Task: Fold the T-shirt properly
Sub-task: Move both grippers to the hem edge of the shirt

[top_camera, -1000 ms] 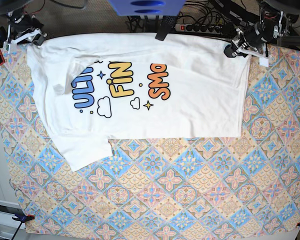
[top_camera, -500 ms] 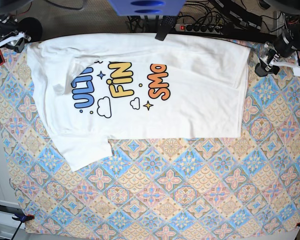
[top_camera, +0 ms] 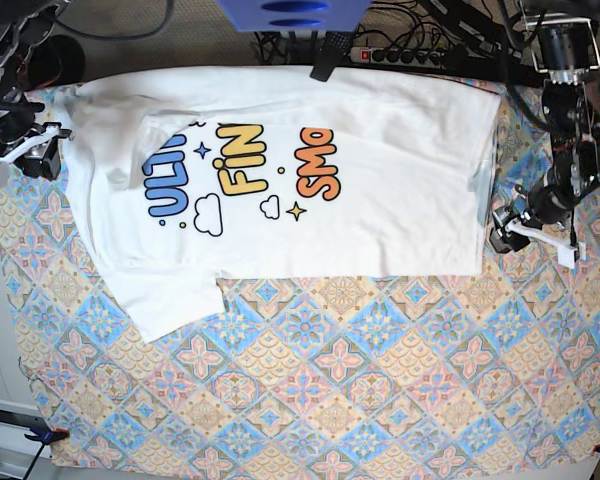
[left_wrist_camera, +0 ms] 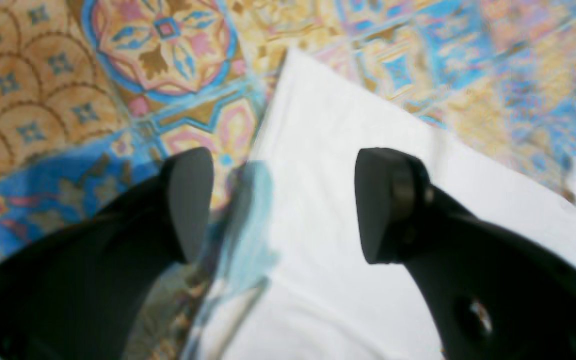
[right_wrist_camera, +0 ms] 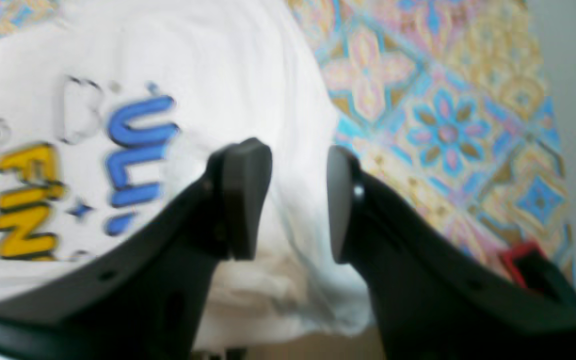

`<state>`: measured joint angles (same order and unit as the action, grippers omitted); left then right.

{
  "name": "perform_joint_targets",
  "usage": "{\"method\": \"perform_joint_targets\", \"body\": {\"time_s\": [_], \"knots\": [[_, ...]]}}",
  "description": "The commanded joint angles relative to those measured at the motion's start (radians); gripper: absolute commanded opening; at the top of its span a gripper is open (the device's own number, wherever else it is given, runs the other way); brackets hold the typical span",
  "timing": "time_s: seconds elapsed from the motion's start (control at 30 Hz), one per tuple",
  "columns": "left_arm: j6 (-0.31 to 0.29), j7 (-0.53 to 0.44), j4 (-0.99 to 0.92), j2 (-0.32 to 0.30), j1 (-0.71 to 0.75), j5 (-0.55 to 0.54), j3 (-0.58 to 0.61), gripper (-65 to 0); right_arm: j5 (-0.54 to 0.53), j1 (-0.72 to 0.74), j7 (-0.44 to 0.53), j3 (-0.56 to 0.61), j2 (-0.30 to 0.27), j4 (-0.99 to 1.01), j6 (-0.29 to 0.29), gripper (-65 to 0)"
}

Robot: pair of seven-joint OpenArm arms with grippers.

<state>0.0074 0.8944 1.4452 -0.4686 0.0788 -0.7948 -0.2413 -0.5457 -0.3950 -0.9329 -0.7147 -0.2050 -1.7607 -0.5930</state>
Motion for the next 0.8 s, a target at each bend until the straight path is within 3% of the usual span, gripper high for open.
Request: {"method": "perform_joint_targets", "body": {"time_s": [0.0,0.1,0.3,0.57,0.7,0.77], "knots": [[-0.004,-0.014,-0.022,-0.020,-0.041,0.001,0.018,-20.8,0.003,0.028,0.028,0.019,-0.020,-0.015,-0.006,-43.6],[-0.004,-0.019,-0.130,-0.020,-0.126,0.033,0.079,-20.8,0.102,0.072,0.028,0.062,-0.020,-0.015,-0.006,-43.6],[-0.004,-0.146,-0.294,-0.019,-0.225,0.070,0.222,-20.8,0.203,0.110,0.028,0.094,-0.018,-0.015,-0.006,-43.6],[-0.005,-0.283,-0.481,0.023,-0.290,0.073,0.353,-20.8,0.209,0.193,-0.030,0.096,-0.018,-0.014,-0.006,-43.6],[-0.005,-0.295,-0.482,0.054,-0.290,0.073,0.391,-21.1,0.209,0.213,-0.038,0.096,-0.018,-0.014,-0.006,-43.6],[-0.005,-0.295,-0.482,0.077,-0.290,0.071,0.392,-24.6,0.209,0.216,-0.038,0.096,-0.018,-0.014,-0.006,-43.6]]}}
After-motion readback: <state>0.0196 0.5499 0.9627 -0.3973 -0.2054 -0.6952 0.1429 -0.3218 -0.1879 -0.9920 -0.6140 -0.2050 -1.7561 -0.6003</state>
